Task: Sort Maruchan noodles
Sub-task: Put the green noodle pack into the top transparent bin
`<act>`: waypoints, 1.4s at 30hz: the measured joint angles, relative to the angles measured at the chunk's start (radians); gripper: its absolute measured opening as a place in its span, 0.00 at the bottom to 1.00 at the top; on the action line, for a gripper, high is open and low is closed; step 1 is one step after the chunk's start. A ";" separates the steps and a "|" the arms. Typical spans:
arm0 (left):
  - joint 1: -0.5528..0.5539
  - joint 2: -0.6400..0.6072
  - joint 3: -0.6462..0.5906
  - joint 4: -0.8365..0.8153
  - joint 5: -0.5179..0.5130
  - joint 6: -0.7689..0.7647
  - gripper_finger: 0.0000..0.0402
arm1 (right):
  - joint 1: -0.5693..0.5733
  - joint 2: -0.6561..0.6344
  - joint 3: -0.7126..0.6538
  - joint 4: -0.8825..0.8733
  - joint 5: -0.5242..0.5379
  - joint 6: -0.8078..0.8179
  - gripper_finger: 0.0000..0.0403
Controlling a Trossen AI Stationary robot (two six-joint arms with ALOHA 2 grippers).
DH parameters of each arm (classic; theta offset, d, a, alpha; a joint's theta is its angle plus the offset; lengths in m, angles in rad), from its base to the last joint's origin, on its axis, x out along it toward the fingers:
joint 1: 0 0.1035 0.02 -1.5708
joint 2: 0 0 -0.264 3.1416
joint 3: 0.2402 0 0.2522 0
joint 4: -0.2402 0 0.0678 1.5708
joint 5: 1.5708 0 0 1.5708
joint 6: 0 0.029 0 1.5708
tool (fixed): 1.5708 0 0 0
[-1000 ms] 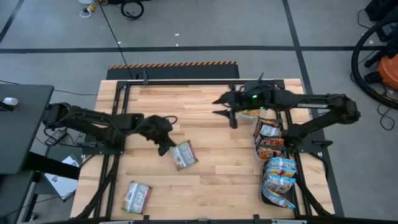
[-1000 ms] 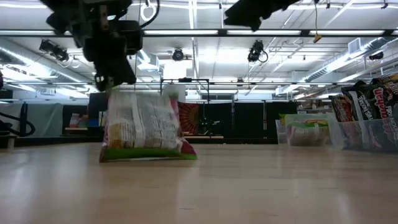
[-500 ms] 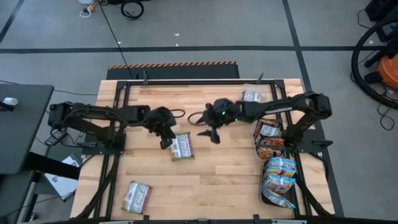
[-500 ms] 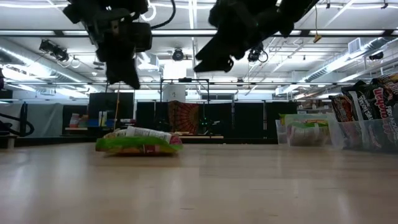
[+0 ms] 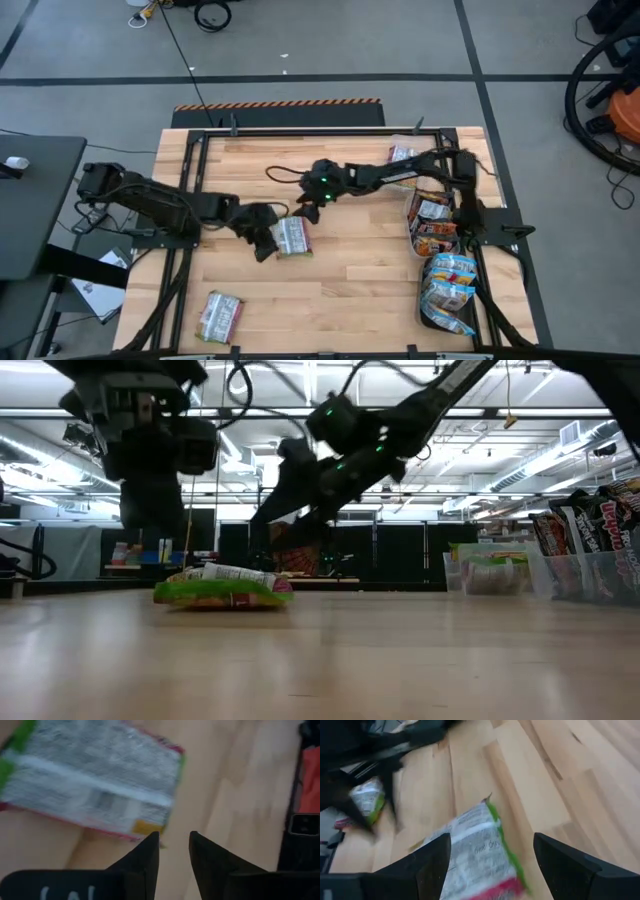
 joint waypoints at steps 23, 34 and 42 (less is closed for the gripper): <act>-0.111 0.260 -0.004 0.132 -0.192 0.193 0.28 | -0.016 0.233 0.151 -0.049 -0.239 -0.014 0.66; -0.026 0.251 -0.004 0.074 -0.164 0.242 0.28 | -0.010 0.227 0.147 0.017 -0.311 0.191 0.37; 0.054 0.117 -0.005 -0.062 -0.072 0.261 0.28 | -0.027 0.078 0.145 -0.104 -0.215 0.067 0.35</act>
